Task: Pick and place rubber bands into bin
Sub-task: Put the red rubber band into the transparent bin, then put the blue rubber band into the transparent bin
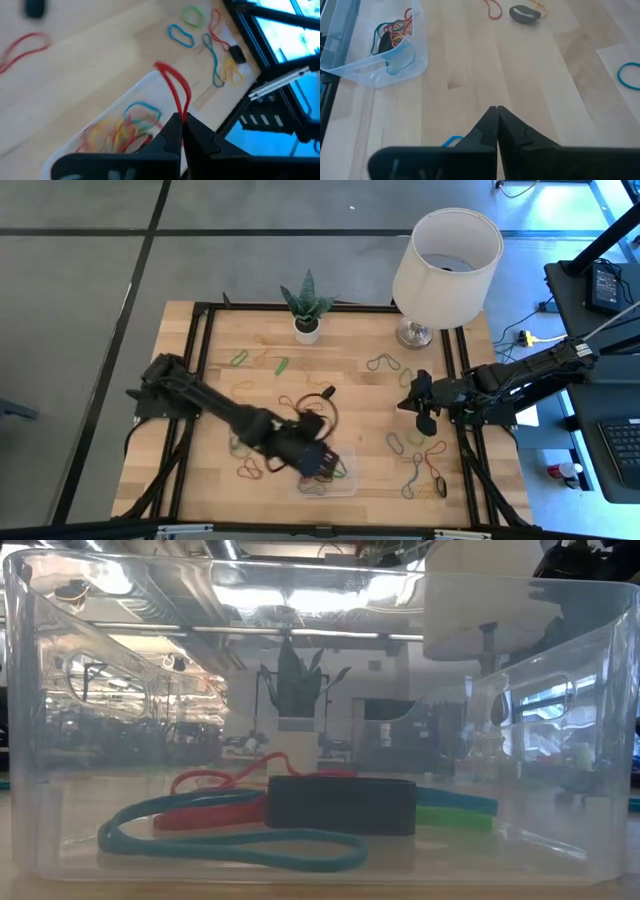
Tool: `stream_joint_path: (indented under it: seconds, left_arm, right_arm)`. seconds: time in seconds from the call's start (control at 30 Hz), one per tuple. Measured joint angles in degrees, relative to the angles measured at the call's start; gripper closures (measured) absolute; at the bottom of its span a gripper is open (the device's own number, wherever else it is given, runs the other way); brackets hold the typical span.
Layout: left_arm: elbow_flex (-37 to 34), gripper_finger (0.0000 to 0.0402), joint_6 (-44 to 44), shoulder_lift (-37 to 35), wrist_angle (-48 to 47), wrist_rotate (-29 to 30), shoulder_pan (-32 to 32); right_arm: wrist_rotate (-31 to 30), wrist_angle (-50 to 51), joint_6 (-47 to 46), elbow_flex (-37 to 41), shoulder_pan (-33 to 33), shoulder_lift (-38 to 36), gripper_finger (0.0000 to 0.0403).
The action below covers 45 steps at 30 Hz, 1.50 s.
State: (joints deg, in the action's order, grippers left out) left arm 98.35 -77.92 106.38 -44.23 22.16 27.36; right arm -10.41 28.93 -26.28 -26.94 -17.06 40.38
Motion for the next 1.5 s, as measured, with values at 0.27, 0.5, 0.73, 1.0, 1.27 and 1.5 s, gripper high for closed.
stream_joint_path:
  seconds: [0.27,0.5,0.73,1.0,1.27,1.5]
  left_arm:
    - [0.0,0.04,9.2,9.2,11.5,-10.1,-3.3]
    - [0.0,0.04,8.0,15.9,15.4,-16.7,-2.5]
    - [0.0,0.0396,6.5,20.4,21.7,-17.4,-1.7]
    - [0.0,0.036,3.5,21.2,20.0,-17.3,-1.7]
    - [0.0,0.0303,5.0,21.0,17.5,-17.9,-2.2]
    - [0.0,0.0279,11.7,16.9,14.6,-20.9,-5.0]
  right_arm:
    - [0.0,0.3,0.0,0.0,0.0,0.0,0.0398]
    - [0.0,0.4,1.2,0.0,0.0,0.0,0.0398]
    - [0.0,0.4,1.3,0.0,0.0,0.0,0.0398]
    - [0.0,0.5,1.2,0.0,0.0,0.0,0.0398]
    - [0.0,0.5,1.0,0.0,0.0,0.0,0.0398]
    - [0.0,0.5,-4.9,0.0,0.0,0.0,0.0398]
